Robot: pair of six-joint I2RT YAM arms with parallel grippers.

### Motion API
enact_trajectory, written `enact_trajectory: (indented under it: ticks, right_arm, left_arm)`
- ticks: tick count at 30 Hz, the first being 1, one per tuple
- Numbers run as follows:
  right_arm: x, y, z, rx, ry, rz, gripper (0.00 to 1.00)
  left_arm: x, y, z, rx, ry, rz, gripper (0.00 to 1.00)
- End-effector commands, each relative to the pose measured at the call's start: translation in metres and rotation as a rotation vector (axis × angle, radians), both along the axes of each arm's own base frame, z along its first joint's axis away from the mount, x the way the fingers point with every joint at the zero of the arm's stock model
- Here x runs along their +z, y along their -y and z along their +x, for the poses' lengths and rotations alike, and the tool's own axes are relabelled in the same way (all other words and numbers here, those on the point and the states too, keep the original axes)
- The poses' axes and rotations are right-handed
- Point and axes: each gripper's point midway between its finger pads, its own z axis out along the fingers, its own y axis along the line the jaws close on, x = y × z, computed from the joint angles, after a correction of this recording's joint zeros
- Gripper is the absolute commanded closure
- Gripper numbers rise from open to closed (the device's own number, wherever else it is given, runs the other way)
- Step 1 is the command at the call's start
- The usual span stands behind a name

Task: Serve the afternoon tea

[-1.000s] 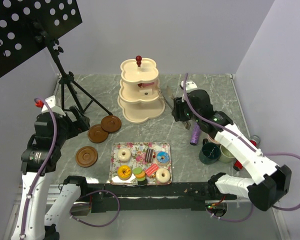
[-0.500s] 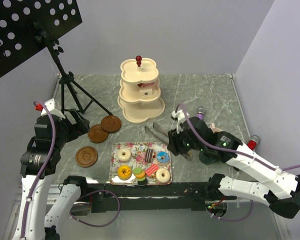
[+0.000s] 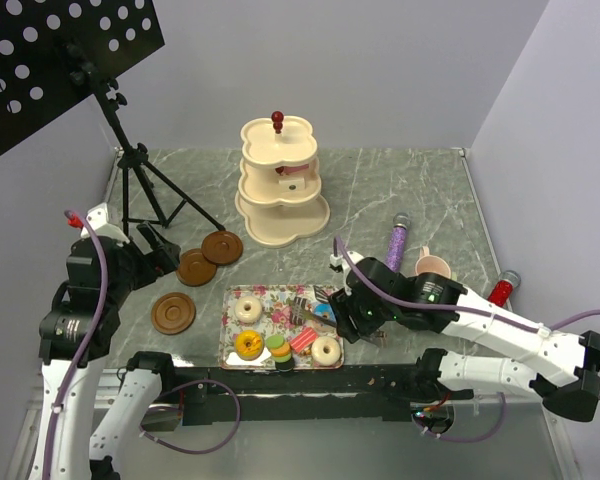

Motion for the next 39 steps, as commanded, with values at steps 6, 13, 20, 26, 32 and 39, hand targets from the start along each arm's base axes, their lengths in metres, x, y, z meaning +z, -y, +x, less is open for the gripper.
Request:
enact_trajectory:
  ticks: [6,13,20,26,32,39]
  right_arm:
    - [-0.007,-0.001,0.001,0.090,0.027,-0.053,0.34]
    - [-0.012,-0.004,0.005,0.128,0.020,-0.106,0.32]
    - [-0.014,-0.011,0.005,0.170,0.013,-0.106,0.32]
    - [-0.013,-0.015,0.009,0.171,0.024,-0.112,0.32]
    - [-0.014,-0.022,0.012,0.190,0.030,-0.120,0.36]
    - [-0.012,-0.040,0.013,0.231,0.029,-0.085,0.38]
  left_arm:
    - [-0.008,-0.001,-0.013,0.011,-0.003,-0.014,0.00]
    - [-0.016,0.002,-0.013,0.012,-0.007,-0.039,0.01]
    - [-0.013,0.002,-0.009,0.011,-0.001,-0.041,0.00]
    - [-0.010,0.002,-0.006,0.011,0.004,-0.034,0.00]
    - [-0.007,0.001,-0.003,0.017,0.013,-0.035,0.00]
    - [-0.010,0.000,-0.004,0.026,0.010,-0.035,0.00]
